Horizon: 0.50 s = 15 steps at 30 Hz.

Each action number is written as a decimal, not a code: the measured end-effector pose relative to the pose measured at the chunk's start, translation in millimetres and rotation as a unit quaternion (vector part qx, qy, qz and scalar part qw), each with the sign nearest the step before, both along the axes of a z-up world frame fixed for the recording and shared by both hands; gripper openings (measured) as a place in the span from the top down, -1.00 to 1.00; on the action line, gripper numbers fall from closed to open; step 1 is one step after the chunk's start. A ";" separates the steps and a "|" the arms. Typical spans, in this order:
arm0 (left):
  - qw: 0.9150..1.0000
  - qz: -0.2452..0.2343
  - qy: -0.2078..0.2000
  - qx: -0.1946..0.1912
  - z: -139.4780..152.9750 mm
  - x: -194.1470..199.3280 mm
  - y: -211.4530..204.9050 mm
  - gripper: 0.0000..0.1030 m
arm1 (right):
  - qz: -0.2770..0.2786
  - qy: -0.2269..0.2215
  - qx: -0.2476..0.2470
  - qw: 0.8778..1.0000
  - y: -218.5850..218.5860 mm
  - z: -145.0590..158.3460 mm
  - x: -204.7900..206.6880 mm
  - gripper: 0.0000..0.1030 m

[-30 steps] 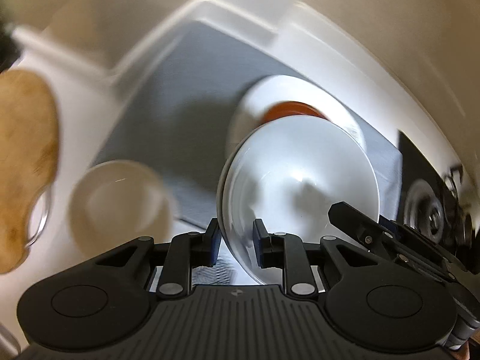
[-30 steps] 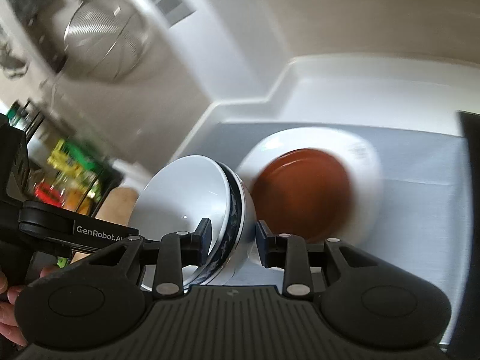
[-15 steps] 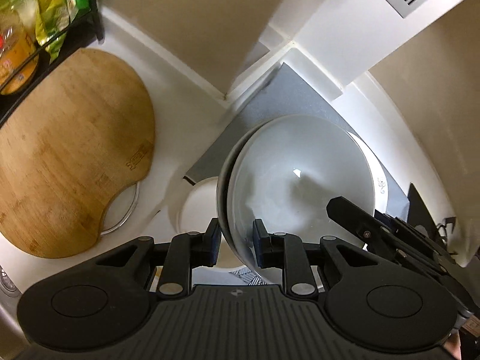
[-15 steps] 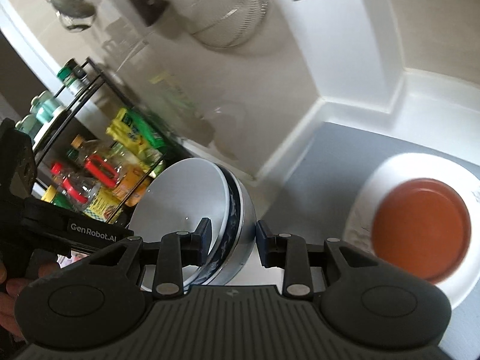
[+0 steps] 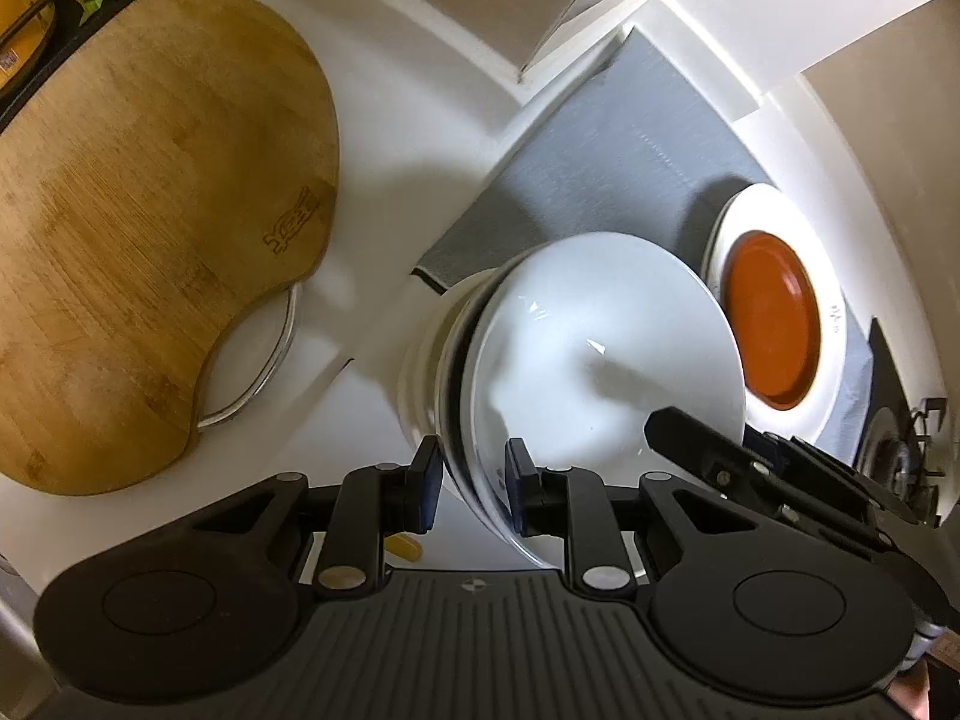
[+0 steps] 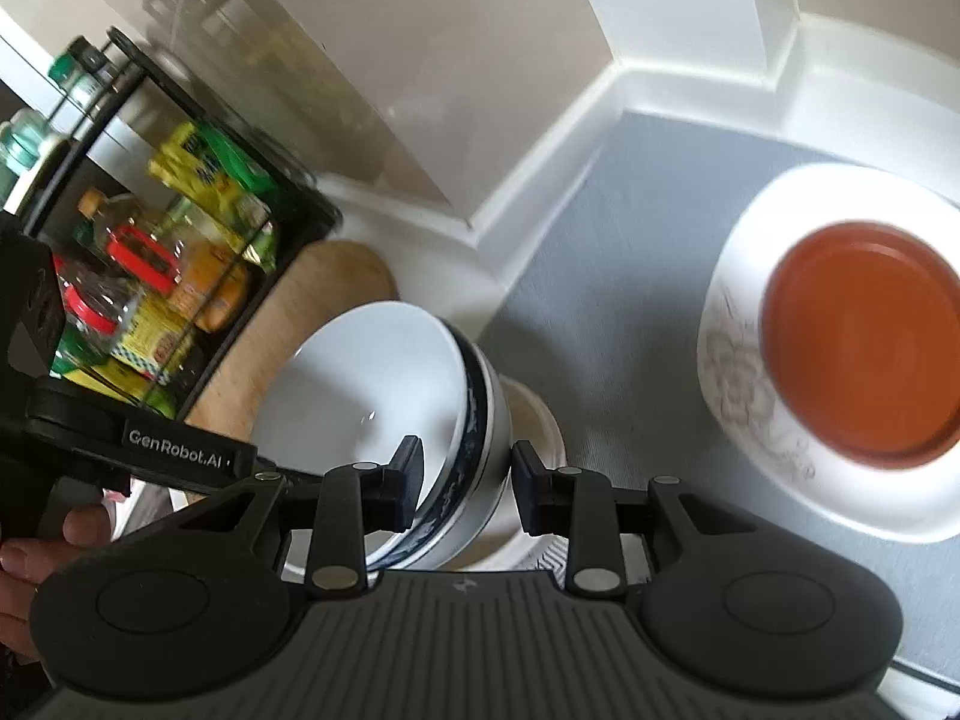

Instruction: Organize plates and bowls

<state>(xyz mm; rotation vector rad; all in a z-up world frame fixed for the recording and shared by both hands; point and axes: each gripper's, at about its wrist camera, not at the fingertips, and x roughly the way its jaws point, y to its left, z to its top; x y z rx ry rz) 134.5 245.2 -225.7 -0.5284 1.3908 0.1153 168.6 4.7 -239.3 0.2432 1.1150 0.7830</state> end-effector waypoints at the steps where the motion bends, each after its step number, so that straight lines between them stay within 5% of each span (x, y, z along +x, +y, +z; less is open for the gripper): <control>1: 1.000 0.000 0.002 0.000 -3.5 -0.4 -0.2 0.54 | -0.001 0.003 -0.003 1.000 0.6 -3.6 -1.5 0.32; 8: 1.000 -0.008 -0.001 -0.007 -19.7 -0.1 1.5 0.51 | -0.005 0.016 -0.022 1.000 4.4 -20.5 -4.4 0.31; 15: 0.998 -0.028 -0.041 -0.025 -14.3 -5.1 15.3 0.52 | -0.023 0.028 0.018 0.999 -11.3 -19.9 -2.1 0.26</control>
